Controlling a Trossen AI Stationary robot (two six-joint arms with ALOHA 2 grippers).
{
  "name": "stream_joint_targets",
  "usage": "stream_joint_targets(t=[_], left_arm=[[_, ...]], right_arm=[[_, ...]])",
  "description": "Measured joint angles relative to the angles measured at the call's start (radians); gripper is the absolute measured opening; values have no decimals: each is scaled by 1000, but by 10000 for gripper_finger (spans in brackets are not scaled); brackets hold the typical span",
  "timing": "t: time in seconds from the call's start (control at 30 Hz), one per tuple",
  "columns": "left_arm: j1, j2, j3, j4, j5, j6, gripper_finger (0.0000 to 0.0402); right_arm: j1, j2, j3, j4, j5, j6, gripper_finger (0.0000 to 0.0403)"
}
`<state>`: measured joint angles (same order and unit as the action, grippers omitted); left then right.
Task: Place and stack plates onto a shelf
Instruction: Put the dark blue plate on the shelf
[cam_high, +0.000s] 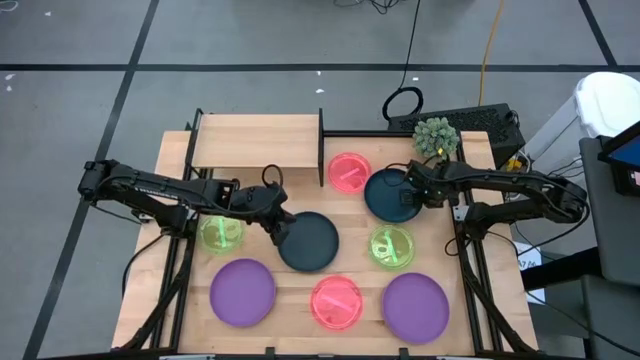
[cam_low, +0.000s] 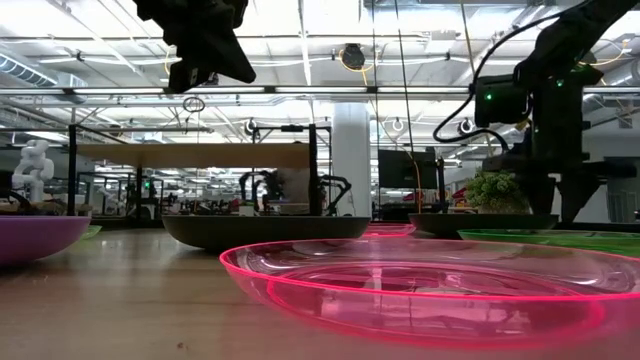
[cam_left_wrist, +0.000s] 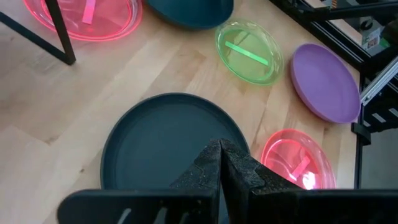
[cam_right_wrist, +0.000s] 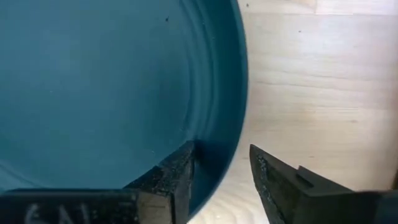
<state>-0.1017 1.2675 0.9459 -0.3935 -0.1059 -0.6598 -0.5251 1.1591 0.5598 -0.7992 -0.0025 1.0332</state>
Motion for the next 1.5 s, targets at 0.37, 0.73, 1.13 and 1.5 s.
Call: stream_joint_targets(t=[0.37, 0.73, 1.13, 1.5], left_arm=[[0, 0, 0, 0, -1, 0, 8], [0, 0, 0, 0, -11, -25, 8], [0, 0, 0, 0, -70, -61, 8], [22, 0, 0, 7, -108, -213, 35]], right_arm=[[0, -4, -4, 16, -2, 2, 32], [0, -75, -5, 14, -3, 28, 3], [0, -240, -5, -1, -25, 107, 1], [24, -349, 59, 17, -50, 185, 0]])
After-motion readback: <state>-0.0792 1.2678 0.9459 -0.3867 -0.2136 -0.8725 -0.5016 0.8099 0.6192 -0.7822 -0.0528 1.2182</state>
